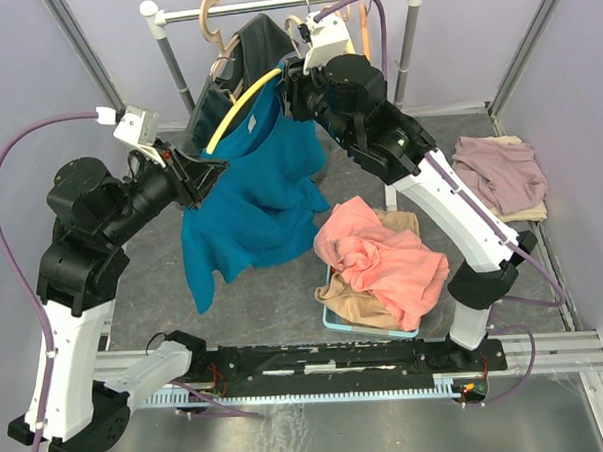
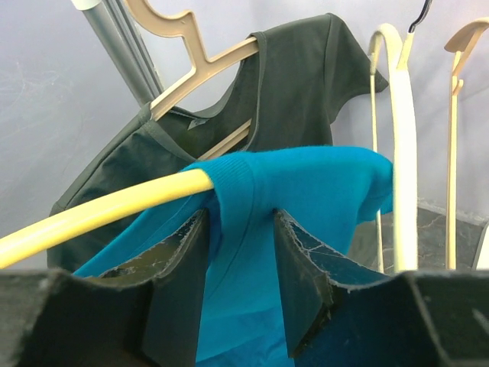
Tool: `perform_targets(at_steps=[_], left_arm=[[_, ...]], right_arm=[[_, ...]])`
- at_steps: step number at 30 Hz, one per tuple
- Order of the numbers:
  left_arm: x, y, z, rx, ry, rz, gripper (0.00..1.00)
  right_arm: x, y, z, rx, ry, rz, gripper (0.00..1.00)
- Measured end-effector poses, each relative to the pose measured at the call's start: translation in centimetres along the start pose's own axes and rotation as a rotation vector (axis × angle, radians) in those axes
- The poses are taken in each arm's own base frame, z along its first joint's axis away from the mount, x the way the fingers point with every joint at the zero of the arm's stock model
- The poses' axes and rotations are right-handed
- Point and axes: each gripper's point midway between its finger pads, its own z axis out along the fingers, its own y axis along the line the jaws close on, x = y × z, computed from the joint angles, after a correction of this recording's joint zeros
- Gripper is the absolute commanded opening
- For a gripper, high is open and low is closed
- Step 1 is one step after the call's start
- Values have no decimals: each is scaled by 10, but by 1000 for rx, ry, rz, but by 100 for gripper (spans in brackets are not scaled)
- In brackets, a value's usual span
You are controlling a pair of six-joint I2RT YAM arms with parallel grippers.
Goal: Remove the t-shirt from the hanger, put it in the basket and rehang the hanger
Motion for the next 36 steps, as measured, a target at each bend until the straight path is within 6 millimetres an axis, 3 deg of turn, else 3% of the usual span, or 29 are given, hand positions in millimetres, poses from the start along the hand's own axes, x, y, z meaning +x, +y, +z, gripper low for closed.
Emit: perform_targets(at_steps=[13,22,36], left_arm=[[4,-3,-6,9,4,-2,3],[11,11,8,-45,36,-29,3],[23,35,34,-140,83,-76,3]], right_arm=[[5,-5,6,23,6,18,1],[4,3,6,-29,8,14,1],[5,54,-4,-322,27,16,1]])
